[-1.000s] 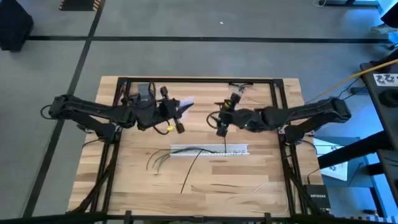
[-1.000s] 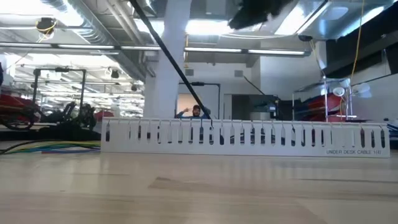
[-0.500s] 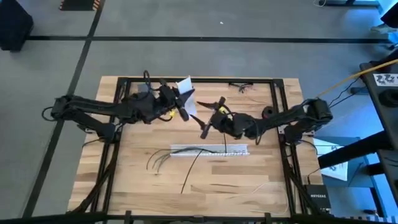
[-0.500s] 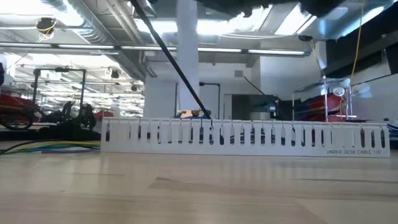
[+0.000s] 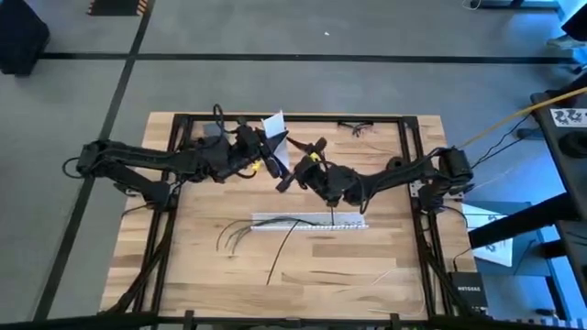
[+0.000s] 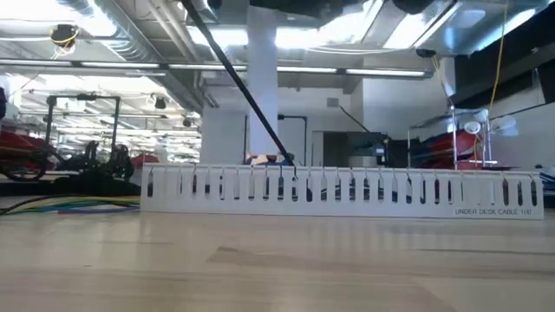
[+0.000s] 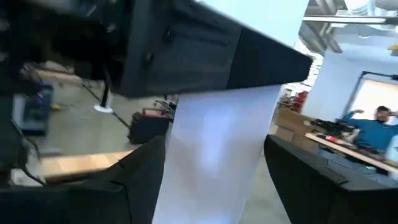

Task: Ziptie cables
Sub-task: Close the cable duct

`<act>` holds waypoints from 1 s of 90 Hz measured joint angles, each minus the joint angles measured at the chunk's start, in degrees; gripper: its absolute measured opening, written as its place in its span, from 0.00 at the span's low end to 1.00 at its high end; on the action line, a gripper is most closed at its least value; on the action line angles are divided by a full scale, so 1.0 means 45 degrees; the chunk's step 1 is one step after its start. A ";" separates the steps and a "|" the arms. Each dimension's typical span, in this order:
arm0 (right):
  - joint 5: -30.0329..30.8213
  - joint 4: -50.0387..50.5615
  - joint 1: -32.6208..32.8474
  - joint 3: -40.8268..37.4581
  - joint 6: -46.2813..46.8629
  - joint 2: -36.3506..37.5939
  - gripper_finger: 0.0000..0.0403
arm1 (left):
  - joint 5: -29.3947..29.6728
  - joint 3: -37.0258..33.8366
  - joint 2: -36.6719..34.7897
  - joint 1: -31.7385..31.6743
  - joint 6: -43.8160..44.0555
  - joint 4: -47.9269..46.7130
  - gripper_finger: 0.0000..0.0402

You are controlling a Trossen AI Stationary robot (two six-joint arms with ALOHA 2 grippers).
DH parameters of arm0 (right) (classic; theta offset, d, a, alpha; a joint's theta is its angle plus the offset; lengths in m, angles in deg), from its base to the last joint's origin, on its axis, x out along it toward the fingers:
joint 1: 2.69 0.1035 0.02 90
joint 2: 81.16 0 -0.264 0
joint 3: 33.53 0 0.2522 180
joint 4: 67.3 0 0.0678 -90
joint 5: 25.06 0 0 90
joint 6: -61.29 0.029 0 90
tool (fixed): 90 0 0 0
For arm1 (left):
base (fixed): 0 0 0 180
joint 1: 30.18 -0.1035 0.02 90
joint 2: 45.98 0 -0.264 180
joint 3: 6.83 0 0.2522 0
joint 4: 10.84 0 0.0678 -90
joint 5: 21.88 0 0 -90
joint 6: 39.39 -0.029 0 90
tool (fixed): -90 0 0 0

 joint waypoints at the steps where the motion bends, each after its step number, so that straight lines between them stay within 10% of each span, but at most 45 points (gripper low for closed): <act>1: -0.0034 -0.0019 -0.0004 0.0002 0.0058 0.0000 0.66 | -0.0003 0.0000 0.0000 0.0000 0.0000 0.0001 0.07; 90: 0.0723 -0.0122 -0.0586 0.0308 -0.0158 -0.0641 0.66 | -0.0126 0.0000 0.0861 -0.0053 0.0314 0.0497 0.07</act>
